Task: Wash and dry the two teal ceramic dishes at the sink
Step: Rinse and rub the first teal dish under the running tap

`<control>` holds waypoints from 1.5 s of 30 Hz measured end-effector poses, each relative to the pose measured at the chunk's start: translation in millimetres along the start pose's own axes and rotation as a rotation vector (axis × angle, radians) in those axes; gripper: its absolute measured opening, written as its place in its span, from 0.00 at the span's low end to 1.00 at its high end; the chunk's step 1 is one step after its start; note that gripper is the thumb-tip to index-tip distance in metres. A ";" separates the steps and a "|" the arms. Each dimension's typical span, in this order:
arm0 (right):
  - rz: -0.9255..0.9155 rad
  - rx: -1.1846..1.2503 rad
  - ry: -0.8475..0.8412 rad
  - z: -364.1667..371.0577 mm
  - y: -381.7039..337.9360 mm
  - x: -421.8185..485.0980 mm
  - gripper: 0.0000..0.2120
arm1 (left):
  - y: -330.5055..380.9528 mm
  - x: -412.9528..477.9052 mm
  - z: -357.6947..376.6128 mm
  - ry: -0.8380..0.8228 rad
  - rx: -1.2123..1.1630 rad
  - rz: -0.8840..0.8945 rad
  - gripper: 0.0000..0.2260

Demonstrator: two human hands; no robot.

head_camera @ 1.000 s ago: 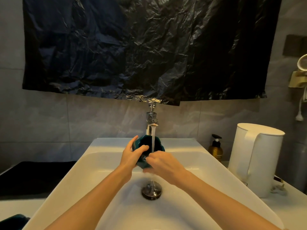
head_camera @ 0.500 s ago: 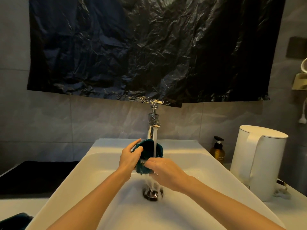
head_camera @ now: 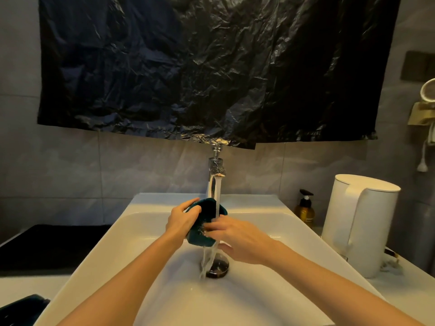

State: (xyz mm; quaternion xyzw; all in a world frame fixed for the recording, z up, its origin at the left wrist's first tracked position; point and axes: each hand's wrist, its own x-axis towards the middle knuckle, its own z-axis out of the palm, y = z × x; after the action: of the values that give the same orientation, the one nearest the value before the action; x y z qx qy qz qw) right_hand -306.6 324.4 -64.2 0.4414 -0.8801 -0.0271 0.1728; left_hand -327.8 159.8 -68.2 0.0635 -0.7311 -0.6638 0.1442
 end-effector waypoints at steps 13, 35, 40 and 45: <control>-0.009 -0.159 0.050 4.1 -6.7 11.0 0.26 | 9.6 -6.4 4.1 -0.101 -0.042 -0.048 0.07; 0.044 -0.243 0.076 -3.7 -3.1 -2.5 0.08 | 10.9 -2.9 -7.3 0.036 0.202 0.089 0.12; 0.118 -0.149 -0.011 -0.2 -23.5 -0.4 0.08 | 7.8 -3.2 -4.4 0.047 0.264 0.065 0.13; 0.251 0.032 0.142 -6.6 -12.7 1.3 0.13 | 13.3 -7.3 -3.4 0.047 0.122 -0.004 0.12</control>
State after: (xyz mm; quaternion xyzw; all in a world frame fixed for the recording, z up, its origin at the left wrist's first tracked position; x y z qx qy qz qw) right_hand -295.4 316.4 -60.2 0.3315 -0.9143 0.0402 0.2294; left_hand -318.5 160.2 -55.7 0.0894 -0.7666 -0.6165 0.1557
